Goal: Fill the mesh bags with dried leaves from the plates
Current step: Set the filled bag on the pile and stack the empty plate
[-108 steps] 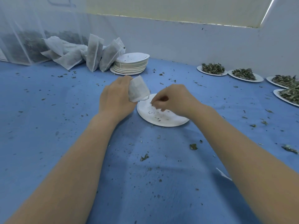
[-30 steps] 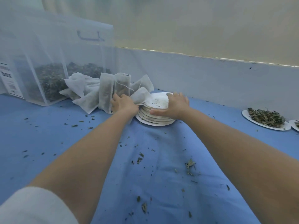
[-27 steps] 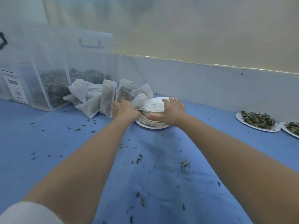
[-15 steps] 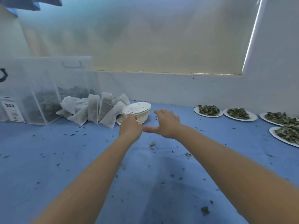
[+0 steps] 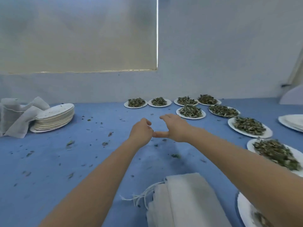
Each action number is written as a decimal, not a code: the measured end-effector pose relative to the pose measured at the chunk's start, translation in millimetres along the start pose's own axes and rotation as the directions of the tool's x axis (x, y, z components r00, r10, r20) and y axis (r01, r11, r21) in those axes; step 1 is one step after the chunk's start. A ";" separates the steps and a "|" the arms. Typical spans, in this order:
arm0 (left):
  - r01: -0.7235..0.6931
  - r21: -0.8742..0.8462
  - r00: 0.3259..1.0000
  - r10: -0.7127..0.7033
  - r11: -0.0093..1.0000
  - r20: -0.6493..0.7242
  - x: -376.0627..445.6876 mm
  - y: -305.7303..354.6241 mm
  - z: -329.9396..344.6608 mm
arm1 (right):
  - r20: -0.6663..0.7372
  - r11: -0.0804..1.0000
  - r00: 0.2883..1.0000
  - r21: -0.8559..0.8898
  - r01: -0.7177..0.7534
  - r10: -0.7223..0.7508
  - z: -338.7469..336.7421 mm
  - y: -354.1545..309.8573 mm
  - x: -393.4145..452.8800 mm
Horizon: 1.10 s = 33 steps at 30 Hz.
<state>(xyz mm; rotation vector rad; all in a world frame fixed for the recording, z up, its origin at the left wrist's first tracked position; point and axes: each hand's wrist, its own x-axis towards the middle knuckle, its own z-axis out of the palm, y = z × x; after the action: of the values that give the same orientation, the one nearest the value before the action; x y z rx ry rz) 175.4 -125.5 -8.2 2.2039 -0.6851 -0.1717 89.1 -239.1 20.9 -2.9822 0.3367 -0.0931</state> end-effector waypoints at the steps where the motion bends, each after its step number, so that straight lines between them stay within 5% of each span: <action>1: -0.014 0.001 1.000 0.014 1.000 0.024 4.7 10.1 15.6 | 0.011 0.999 0.999 0.012 -0.038 0.038 -0.9 18.4 -3.9; 13: -0.130 0.194 0.982 0.100 0.972 0.160 114.4 66.4 128.8 | 0.037 0.928 0.943 0.170 -0.331 0.329 12.3 167.5 38.3; 18: -0.183 0.356 0.969 0.105 0.916 0.225 169.0 66.8 151.6 | 0.013 0.806 0.851 0.312 -0.502 0.525 20.8 217.4 82.7; 24: -0.078 0.237 0.976 0.026 0.968 0.218 206.1 71.2 172.6 | 0.099 0.816 0.853 0.255 -0.520 0.512 26.0 240.3 104.6; 33: 0.038 0.152 0.978 -0.068 0.988 0.199 211.2 59.2 181.5 | 0.044 0.750 0.821 0.380 -0.541 0.569 41.6 241.3 114.7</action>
<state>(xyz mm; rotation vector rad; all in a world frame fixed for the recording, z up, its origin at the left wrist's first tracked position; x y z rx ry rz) 267.8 -388.8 -64.7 2.3698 -0.7723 -0.3908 151.5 -492.5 -49.9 -2.3803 1.0716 -0.1798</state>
